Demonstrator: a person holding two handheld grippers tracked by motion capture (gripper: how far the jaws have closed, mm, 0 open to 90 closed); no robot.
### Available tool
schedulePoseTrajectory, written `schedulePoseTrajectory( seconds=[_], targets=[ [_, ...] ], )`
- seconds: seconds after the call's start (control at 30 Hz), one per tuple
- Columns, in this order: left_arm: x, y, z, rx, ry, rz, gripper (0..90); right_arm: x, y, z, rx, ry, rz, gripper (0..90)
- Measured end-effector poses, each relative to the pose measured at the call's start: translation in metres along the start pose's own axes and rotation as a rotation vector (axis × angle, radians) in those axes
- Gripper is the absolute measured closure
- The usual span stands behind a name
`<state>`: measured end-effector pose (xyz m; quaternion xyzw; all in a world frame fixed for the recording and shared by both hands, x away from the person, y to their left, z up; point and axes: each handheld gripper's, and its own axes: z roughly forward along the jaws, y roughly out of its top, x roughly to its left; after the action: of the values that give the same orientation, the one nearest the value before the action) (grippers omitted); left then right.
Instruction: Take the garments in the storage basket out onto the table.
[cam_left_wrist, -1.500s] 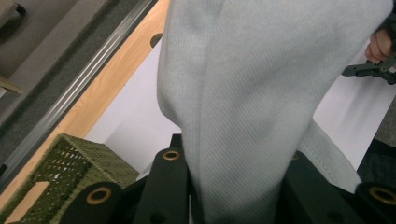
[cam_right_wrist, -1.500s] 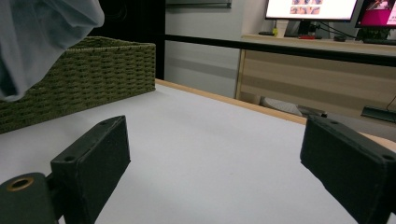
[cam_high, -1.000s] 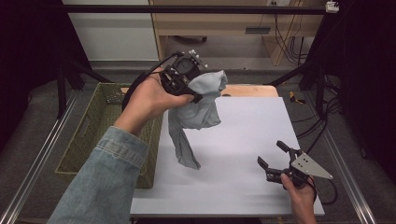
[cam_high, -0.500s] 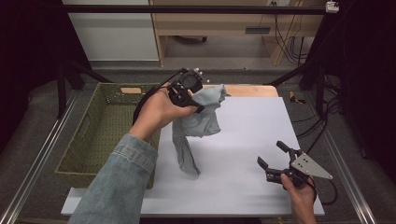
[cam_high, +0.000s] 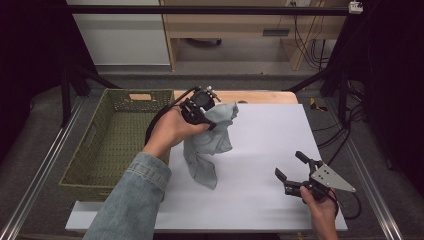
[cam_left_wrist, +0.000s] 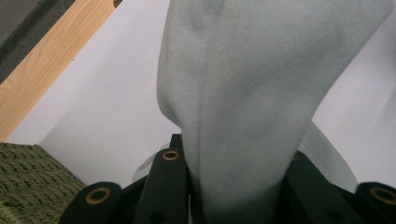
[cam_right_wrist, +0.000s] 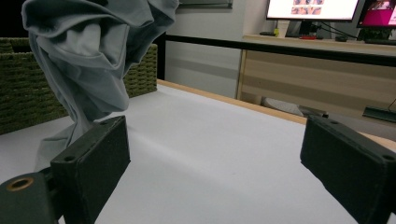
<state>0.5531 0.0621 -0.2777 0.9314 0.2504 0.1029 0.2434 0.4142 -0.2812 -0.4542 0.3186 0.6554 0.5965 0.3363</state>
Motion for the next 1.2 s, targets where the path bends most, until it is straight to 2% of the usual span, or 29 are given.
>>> schedulePoseTrajectory(
  seconds=[0.27,0.4,0.87,1.2],
  targets=[
    [-0.002,-0.005,0.008,-0.032,-0.011,-0.003,73.5,0.000,0.000,0.000,-0.005,-0.001,0.000,8.3],
    [-0.003,-0.007,0.013,-0.029,-0.011,0.003,73.5,0.000,0.000,0.000,-0.004,0.001,0.000,8.3],
    [-0.005,-0.014,0.021,-0.086,0.000,-0.031,73.5,0.000,0.000,0.000,0.002,0.000,-0.003,8.3],
    [-0.005,-0.021,0.029,-0.108,0.001,-0.049,73.4,0.000,0.000,0.000,0.003,0.001,-0.004,8.3]
  ],
)
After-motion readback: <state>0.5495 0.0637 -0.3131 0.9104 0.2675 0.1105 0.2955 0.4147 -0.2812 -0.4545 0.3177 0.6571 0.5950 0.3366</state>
